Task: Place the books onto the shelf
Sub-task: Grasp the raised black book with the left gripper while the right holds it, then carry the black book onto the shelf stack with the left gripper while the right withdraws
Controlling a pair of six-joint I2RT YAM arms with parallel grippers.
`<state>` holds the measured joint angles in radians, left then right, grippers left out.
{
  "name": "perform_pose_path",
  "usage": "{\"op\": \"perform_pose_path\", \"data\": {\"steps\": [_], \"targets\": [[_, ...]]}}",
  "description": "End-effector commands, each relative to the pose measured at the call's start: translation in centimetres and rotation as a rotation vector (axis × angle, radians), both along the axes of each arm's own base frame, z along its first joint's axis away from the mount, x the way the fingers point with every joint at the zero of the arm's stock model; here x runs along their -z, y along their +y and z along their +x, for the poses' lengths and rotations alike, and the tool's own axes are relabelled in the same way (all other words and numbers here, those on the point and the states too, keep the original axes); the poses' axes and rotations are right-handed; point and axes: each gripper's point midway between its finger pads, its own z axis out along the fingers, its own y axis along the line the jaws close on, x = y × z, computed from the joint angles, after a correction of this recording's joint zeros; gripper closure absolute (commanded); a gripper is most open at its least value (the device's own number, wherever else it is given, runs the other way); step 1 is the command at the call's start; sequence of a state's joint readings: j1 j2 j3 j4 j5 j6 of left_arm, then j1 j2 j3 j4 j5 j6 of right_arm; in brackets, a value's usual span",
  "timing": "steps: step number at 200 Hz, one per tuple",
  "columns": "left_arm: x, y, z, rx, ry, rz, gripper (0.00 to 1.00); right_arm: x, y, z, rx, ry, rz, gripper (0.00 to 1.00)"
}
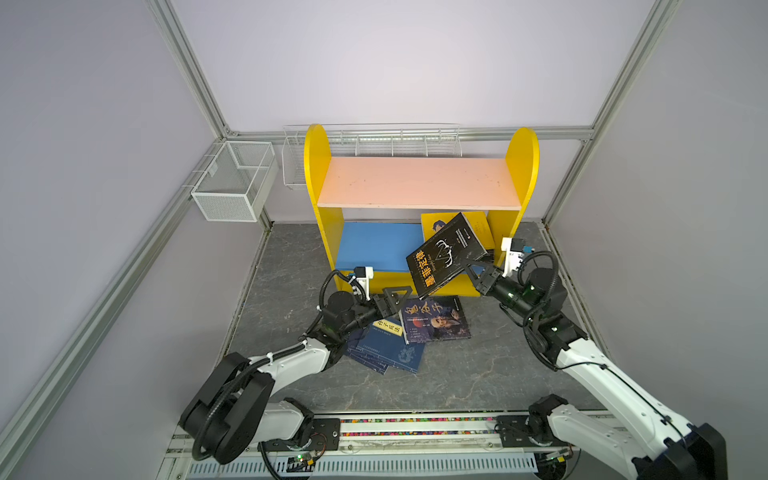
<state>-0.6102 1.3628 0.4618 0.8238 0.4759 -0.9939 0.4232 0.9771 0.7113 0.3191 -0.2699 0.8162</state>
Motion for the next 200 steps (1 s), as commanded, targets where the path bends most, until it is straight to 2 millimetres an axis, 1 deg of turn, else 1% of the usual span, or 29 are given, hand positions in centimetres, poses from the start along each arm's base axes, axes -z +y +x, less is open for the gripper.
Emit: {"op": "perform_pose_path", "data": {"steps": [1, 21, 47, 66, 94, 107, 119, 127, 149, 182, 200], "targets": [[-3.2, -2.0, -1.3, 0.145, -0.066, -0.11, 0.01, -7.1, -0.3, -0.5, 0.004, -0.187, 0.124, 0.94], [-4.2, -3.3, -1.5, 0.197, -0.093, -0.124, 0.02, -7.5, -0.2, -0.4, 0.0, -0.194, 0.128, 0.94], [-5.1, -4.6, -1.8, 0.23, -0.129, -0.121, 0.04, -7.4, 0.0, -0.3, -0.011, -0.188, 0.134, 0.94], [-5.6, -5.1, -1.7, 0.237, -0.146, -0.137, 0.06, -7.3, 0.2, -0.3, -0.02, -0.18, 0.142, 0.94], [-5.6, -5.4, -1.4, 0.24, -0.138, -0.157, 0.11, -7.0, 0.3, -0.3, -0.025, -0.168, 0.157, 0.94], [-5.7, -5.5, -1.1, 0.234, -0.138, -0.173, 0.16, -6.8, 0.3, -0.3, -0.027, -0.164, 0.16, 0.94], [-6.0, -5.6, -0.9, 0.228, -0.153, -0.189, 0.22, -6.6, 0.3, -0.3, -0.024, -0.157, 0.162, 0.94], [-6.3, -5.7, -0.7, 0.227, -0.128, -0.214, 0.27, -6.3, 0.2, -0.3, -0.023, -0.153, 0.162, 0.94], [-7.0, -5.7, -0.2, 0.216, -0.133, -0.26, 0.33, -5.8, 0.1, -0.3, -0.017, -0.142, 0.159, 0.94], [-8.2, -5.5, 0.2, 0.187, -0.152, -0.291, 0.4, -5.1, 0.0, -0.6, -0.014, -0.127, 0.14, 0.94], [-9.1, -5.3, 0.2, 0.18, -0.171, -0.309, 0.48, -4.9, -0.1, -0.8, -0.016, -0.121, 0.132, 0.94]]}}
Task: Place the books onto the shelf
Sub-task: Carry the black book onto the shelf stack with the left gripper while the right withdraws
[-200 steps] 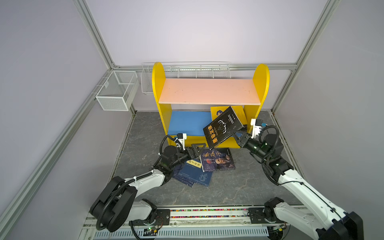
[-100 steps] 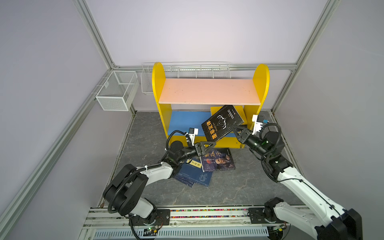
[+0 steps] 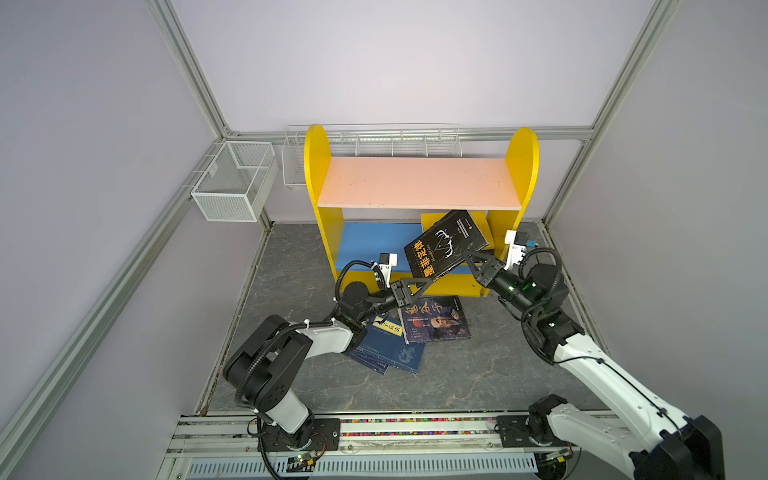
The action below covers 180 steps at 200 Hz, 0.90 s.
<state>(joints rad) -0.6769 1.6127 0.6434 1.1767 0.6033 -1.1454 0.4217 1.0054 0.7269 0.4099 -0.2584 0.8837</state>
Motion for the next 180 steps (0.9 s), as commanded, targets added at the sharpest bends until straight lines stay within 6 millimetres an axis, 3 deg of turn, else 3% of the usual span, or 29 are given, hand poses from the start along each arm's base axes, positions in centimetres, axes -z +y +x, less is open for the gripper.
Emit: {"op": "perform_pose_path", "data": {"steps": [1, 24, 58, 106, 123, 145, 180], "targets": [[-3.8, 0.4, 0.2, -0.025, -0.069, -0.097, 0.49, -3.0, -0.1, -1.5, -0.025, -0.098, 0.049, 0.94], [-4.6, 0.4, 0.3, -0.026, -0.077, -0.108, 0.63, -2.6, -0.3, -1.7, -0.018, -0.09, 0.037, 0.94], [-4.6, 1.0, 1.3, -0.094, -0.063, -0.099, 1.0, -1.5, -0.5, -1.8, -0.012, -0.064, 0.022, 0.94], [-3.5, 3.0, 4.3, -0.265, -0.059, 0.084, 1.0, 2.3, -1.4, -2.2, 0.038, 0.032, -0.051, 0.9], [-4.1, 3.0, 4.5, -0.251, -0.1, 0.162, 1.0, 3.5, -2.2, -2.4, 0.078, 0.067, -0.085, 0.77], [-4.3, 2.9, 5.0, -0.208, -0.126, 0.244, 1.0, 4.8, -3.7, -2.6, 0.148, 0.103, -0.115, 0.5], [-5.4, 2.6, 6.8, -0.177, -0.156, 0.285, 1.0, 6.9, -6.3, -2.9, 0.272, 0.167, -0.18, 0.44]]}}
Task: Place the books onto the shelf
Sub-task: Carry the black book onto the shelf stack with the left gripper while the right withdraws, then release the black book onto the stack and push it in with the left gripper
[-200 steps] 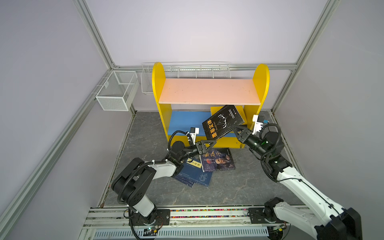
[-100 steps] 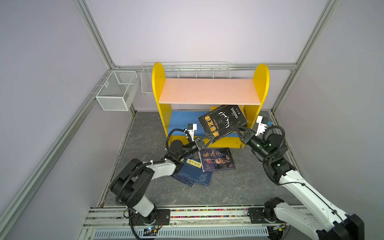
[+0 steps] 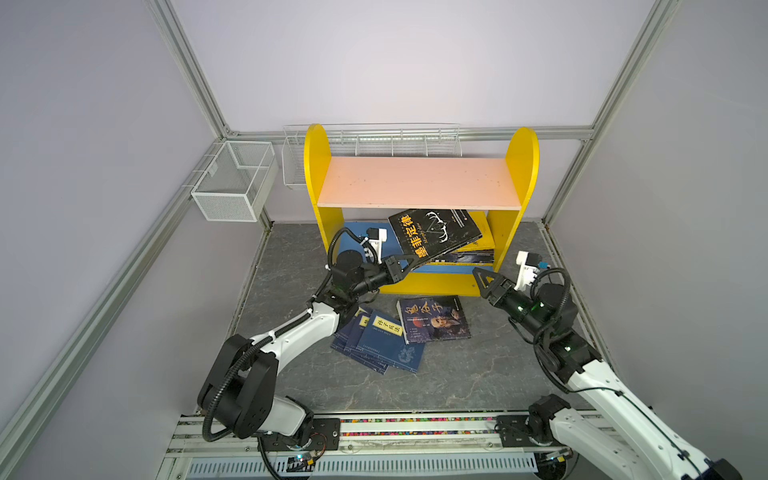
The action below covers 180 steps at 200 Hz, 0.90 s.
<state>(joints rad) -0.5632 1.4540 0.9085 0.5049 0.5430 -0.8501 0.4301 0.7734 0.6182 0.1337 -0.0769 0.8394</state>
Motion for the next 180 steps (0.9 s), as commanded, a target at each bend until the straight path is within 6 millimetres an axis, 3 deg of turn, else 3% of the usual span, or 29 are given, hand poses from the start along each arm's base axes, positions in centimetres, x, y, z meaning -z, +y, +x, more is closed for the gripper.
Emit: {"op": "perform_pose_path", "data": {"steps": [1, 43, 93, 180], "targets": [[-1.6, -0.3, 0.9, 0.023, -0.079, 0.046, 1.0, 2.5, -2.1, -0.2, 0.102, 0.06, -0.08, 0.44], [-2.0, -1.9, 3.4, 0.084, -0.089, 0.093, 1.0, 3.6, -3.7, -0.9, 0.161, 0.093, -0.131, 0.44], [-1.1, -4.0, 5.5, 0.147, -0.056, 0.164, 1.0, 4.3, -4.8, -1.5, 0.196, 0.112, -0.174, 0.44], [0.5, -6.4, 8.8, 0.192, 0.0, 0.198, 1.0, 4.8, -4.7, -1.4, 0.191, 0.129, -0.181, 0.44]]}}
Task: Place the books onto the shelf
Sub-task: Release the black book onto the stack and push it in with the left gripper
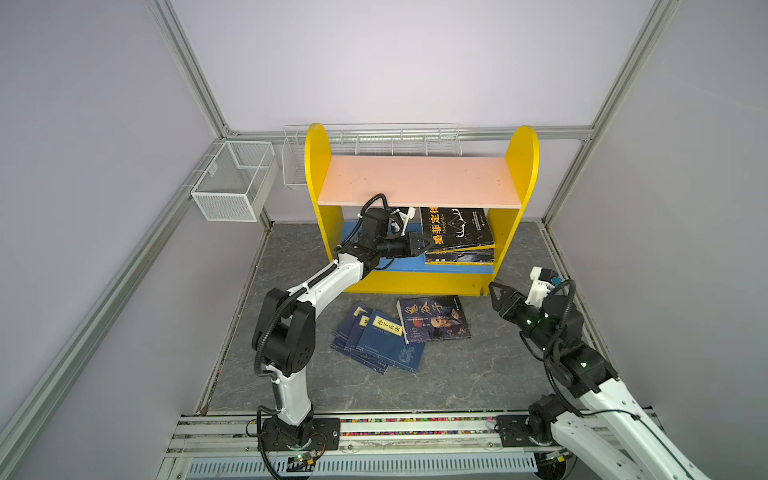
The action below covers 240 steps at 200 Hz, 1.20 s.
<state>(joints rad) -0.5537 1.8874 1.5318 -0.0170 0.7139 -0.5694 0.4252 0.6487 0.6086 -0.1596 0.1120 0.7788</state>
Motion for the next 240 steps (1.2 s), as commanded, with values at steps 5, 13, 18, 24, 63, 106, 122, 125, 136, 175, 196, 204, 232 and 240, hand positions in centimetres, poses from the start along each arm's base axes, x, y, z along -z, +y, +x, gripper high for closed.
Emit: {"op": "perform_pose_path", "data": {"steps": [5, 13, 18, 24, 63, 106, 122, 125, 136, 175, 196, 204, 232, 240], "targets": [[-2.5, 0.1, 2.1, -0.01, -0.033, -0.056, 1.0, 0.9, -0.3, 0.2, 0.011, 0.011, -0.022, 0.44], [-2.4, 0.0, 2.3, -0.015, -0.027, -0.062, 1.0, 0.8, -0.3, 0.1, 0.009, 0.01, -0.021, 0.43], [-2.2, -0.2, 2.4, -0.016, -0.022, -0.064, 1.0, 0.9, -0.2, 0.1, 0.007, 0.011, -0.022, 0.43], [-2.1, -0.2, 2.5, -0.019, -0.019, -0.064, 1.0, 0.8, -0.3, 0.1, 0.007, 0.01, -0.021, 0.44], [-0.7, -0.8, 2.6, -0.037, -0.027, 0.022, 0.76, 0.9, 0.0, 0.0, -0.005, 0.008, -0.015, 0.45], [-0.3, 0.2, 3.8, -0.2, -0.077, 0.135, 0.33, 0.7, 0.3, 0.1, -0.018, 0.001, 0.005, 0.46], [-0.6, 0.8, 4.2, -0.284, -0.121, 0.179, 0.21, 0.7, 0.4, 0.1, -0.02, 0.003, 0.008, 0.47], [-0.7, 0.9, 4.2, -0.3, -0.129, 0.189, 0.19, 0.6, 0.4, 0.1, -0.021, 0.001, 0.009, 0.47], [-0.6, 1.4, 4.4, -0.36, -0.16, 0.227, 0.16, 0.6, 0.4, 0.1, -0.023, 0.003, 0.012, 0.47], [-0.7, 3.4, 5.8, -0.547, -0.201, 0.266, 0.13, 0.6, 0.5, 0.0, -0.03, 0.005, 0.014, 0.48], [-1.4, 3.7, 6.1, -0.582, -0.235, 0.213, 0.12, 0.6, 0.5, -0.1, -0.03, 0.004, 0.012, 0.48], [-2.0, 3.7, 6.1, -0.587, -0.255, 0.177, 0.12, 0.6, 0.5, -0.1, -0.031, 0.004, 0.011, 0.48], [-3.9, 4.3, 6.0, -0.628, -0.296, 0.064, 0.11, 0.8, 0.4, -0.3, -0.031, 0.008, 0.007, 0.48], [-3.9, 4.7, 6.3, -0.653, -0.286, 0.059, 0.12, 0.9, 0.3, -0.4, -0.029, 0.009, 0.006, 0.48]]}}
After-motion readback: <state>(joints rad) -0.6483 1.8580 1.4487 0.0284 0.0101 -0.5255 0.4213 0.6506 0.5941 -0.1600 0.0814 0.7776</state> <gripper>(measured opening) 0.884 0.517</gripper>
